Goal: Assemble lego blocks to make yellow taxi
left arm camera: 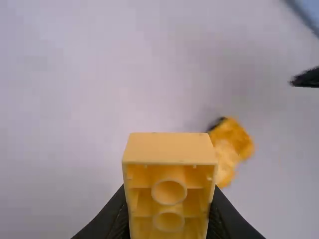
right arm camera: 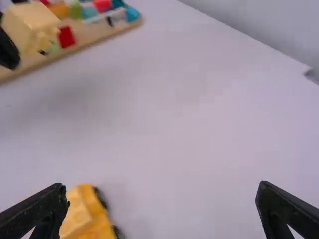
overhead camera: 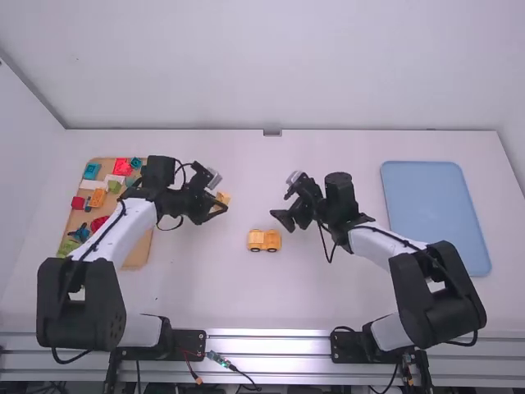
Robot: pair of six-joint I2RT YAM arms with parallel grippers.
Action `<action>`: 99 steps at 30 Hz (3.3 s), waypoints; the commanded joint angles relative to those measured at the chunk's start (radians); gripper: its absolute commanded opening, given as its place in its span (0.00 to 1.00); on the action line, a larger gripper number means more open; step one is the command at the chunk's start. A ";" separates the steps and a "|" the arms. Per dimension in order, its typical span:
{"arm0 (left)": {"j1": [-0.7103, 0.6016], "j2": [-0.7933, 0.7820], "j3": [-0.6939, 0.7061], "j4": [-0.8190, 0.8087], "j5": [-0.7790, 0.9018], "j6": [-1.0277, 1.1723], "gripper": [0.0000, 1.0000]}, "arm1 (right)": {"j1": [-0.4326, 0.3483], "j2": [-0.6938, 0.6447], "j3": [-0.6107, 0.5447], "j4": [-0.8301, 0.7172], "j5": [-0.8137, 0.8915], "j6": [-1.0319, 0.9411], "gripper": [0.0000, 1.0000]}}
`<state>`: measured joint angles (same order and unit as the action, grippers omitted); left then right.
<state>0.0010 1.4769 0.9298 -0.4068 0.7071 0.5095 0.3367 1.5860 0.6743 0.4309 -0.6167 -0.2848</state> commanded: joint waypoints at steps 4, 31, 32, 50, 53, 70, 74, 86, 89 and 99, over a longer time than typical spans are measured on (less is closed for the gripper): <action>-0.015 -0.026 -0.014 0.001 0.365 0.351 0.02 | -0.053 -0.025 0.041 0.041 -0.440 0.079 0.99; -0.150 -0.025 -0.277 0.977 0.665 -0.210 0.02 | 0.003 -0.024 0.039 0.518 -0.659 0.377 0.74; -0.153 -0.025 -0.286 1.018 0.665 -0.244 0.02 | 0.006 -0.024 0.039 0.524 -0.655 0.379 0.73; -0.179 -0.024 -0.350 1.279 0.610 -0.471 0.02 | 0.039 -0.023 0.039 0.573 -0.632 0.375 0.71; -0.185 -0.024 -0.350 1.275 0.609 -0.450 0.02 | 0.036 -0.023 0.039 0.579 -0.640 0.377 0.66; -0.185 -0.024 -0.352 1.275 0.610 -0.450 0.02 | 0.040 -0.023 0.039 0.579 -0.639 0.389 0.27; -0.184 -0.024 -0.352 1.275 0.609 -0.454 0.12 | 0.037 -0.023 0.039 0.579 -0.639 0.390 0.22; -0.170 -0.024 -0.352 1.268 0.612 -0.459 0.99 | 0.035 -0.023 0.039 0.537 -0.562 0.370 0.19; -0.146 -0.024 -0.352 1.230 0.608 -0.461 0.99 | 0.004 -0.024 0.040 0.537 -0.554 0.364 0.17; -0.005 -0.024 -0.352 1.225 0.318 -0.679 0.99 | -0.141 -0.024 0.183 0.129 -0.506 0.191 0.09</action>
<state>-0.0288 1.4769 0.5861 0.8223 1.1908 -0.0784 0.2142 1.5845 0.7925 0.6136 -1.1511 0.0044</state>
